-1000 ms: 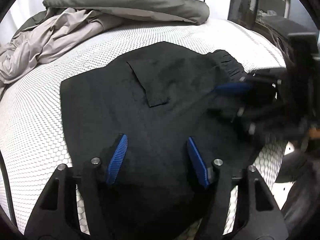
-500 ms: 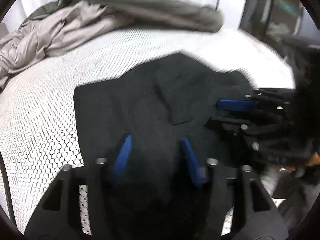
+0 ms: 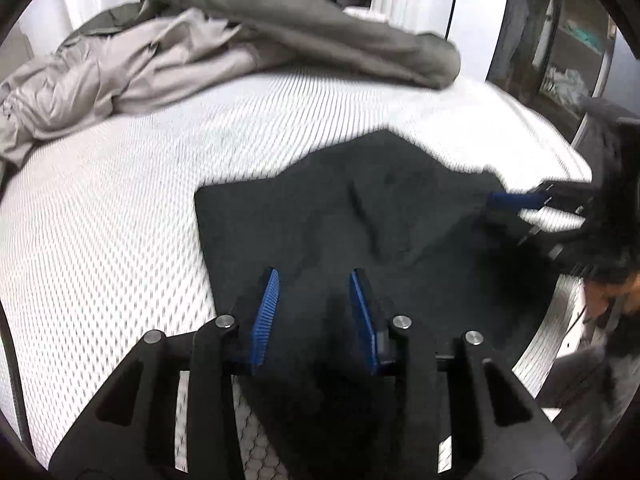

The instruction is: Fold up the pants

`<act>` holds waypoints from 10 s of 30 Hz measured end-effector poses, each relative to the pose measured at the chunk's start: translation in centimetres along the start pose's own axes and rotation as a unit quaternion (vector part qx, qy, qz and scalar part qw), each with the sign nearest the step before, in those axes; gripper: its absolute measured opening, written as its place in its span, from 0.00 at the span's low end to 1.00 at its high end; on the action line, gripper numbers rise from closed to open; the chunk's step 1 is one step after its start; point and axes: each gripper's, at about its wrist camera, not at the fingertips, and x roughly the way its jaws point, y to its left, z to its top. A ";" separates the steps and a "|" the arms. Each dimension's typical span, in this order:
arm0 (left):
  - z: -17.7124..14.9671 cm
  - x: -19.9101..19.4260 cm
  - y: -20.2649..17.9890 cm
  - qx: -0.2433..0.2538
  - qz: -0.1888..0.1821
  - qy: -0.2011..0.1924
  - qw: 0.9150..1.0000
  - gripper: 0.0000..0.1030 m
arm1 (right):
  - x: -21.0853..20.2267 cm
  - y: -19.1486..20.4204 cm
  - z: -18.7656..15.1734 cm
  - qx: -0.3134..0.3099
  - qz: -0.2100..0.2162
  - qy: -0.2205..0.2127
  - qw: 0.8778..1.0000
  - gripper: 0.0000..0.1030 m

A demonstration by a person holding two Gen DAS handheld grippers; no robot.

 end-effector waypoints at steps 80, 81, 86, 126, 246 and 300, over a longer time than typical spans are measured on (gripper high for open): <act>-7.0 -4.5 0.9 -0.009 -0.020 0.026 0.999 0.57 | -5.6 -6.5 -5.7 0.162 0.096 -0.027 0.982 0.52; -7.2 -4.7 0.6 -0.004 -0.016 0.026 1.000 0.57 | -4.5 -6.9 -4.9 0.159 0.091 -0.024 0.983 0.48; -6.6 -2.8 -1.0 -0.001 -0.010 0.027 1.000 0.57 | -4.9 -4.6 -4.0 0.111 0.081 -0.037 0.990 0.43; -5.0 -1.7 1.2 -0.090 -0.003 0.024 0.996 0.61 | -6.0 -5.6 -4.9 0.117 0.007 -0.056 0.992 0.31; -7.0 -6.6 -2.6 -0.072 0.078 -0.129 0.986 0.99 | -10.6 -0.9 -9.3 0.051 0.018 -0.173 0.983 1.00; -7.4 -6.9 -2.9 -0.036 0.070 -0.130 0.988 0.99 | -10.5 -0.1 -9.3 0.036 0.019 -0.188 0.981 1.00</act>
